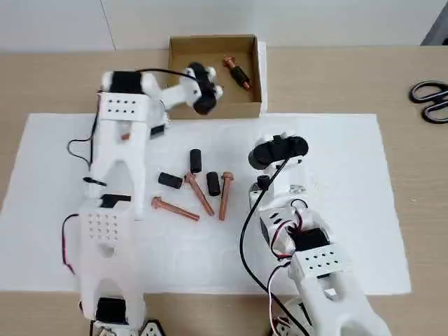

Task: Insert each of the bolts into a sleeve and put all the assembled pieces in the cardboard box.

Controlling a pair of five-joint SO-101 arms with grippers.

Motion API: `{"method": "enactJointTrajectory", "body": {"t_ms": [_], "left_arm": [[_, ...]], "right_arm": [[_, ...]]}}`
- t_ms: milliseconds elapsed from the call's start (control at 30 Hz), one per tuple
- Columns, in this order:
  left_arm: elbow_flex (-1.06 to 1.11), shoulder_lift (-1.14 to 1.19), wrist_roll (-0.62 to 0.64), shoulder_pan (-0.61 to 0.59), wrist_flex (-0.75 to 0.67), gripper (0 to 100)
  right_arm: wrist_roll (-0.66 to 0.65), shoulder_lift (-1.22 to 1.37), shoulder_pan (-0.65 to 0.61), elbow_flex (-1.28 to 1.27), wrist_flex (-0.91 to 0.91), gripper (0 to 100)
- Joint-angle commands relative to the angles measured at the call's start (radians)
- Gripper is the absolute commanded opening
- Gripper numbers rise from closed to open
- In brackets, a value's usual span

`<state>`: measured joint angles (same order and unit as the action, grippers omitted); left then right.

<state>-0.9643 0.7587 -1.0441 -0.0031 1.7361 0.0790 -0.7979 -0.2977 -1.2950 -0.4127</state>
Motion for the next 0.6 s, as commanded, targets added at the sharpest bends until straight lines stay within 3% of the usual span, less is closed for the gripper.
{"method": "enactJointTrajectory", "body": {"t_ms": [0,167,367,567], "left_arm": [[-0.053,-0.210,0.055,-0.012,0.017,1],[-0.053,-0.387,0.258,-0.011,0.015,1],[-0.053,-0.525,0.684,-0.018,0.015,1],[-0.013,-0.646,0.832,0.032,0.014,1]], "right_arm": [[-0.003,-0.028,-0.007,0.009,0.025,0.7],[-0.005,-0.028,-0.005,0.005,0.203,0.6],[-0.005,-0.019,-0.027,-0.038,0.602,0.6],[-0.008,-0.025,-0.153,-0.175,0.874,0.5]]}}
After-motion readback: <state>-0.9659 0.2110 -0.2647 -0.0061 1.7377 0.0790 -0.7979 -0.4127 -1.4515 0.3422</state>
